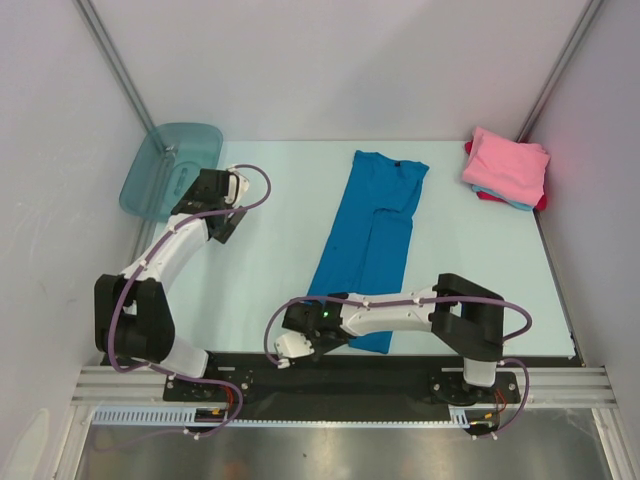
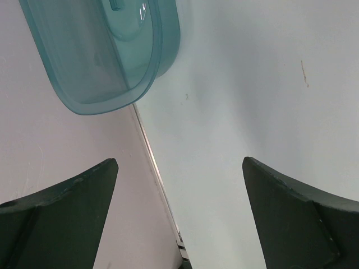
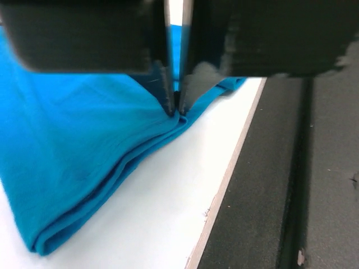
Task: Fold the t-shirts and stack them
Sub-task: Fold the tshirt
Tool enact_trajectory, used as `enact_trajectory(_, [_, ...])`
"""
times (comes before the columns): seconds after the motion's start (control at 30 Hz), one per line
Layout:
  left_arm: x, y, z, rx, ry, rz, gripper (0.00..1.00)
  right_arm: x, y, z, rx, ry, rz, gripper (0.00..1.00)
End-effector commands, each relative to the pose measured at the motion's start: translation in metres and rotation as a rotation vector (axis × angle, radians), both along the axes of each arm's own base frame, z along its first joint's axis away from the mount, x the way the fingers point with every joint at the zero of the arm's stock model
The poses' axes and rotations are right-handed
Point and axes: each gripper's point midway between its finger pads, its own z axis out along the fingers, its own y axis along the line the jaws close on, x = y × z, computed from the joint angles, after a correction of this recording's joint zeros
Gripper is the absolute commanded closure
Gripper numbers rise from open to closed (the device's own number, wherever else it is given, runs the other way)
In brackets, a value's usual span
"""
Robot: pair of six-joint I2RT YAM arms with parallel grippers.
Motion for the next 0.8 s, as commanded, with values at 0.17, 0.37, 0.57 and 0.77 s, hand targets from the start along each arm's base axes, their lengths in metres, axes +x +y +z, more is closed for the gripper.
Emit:
enact_trajectory(0.17, [0.008,0.004,0.011,-0.007,-0.043,0.029,0.0,0.01,0.006,0.004,0.016,-0.078,-0.017,1.0])
enact_trajectory(0.37, [0.009,0.004,0.012,-0.002,-0.044,0.03,0.0,0.016,0.004,0.031,0.031,-0.116,-0.021,1.0])
enact_trajectory(0.57, [0.009,0.005,0.013,0.0,-0.047,0.032,0.0,0.016,-0.004,0.052,0.037,-0.133,-0.029,1.0])
enact_trajectory(0.77, [0.01,0.004,0.011,-0.001,-0.041,0.029,0.0,0.012,-0.01,0.066,0.052,-0.124,-0.036,1.0])
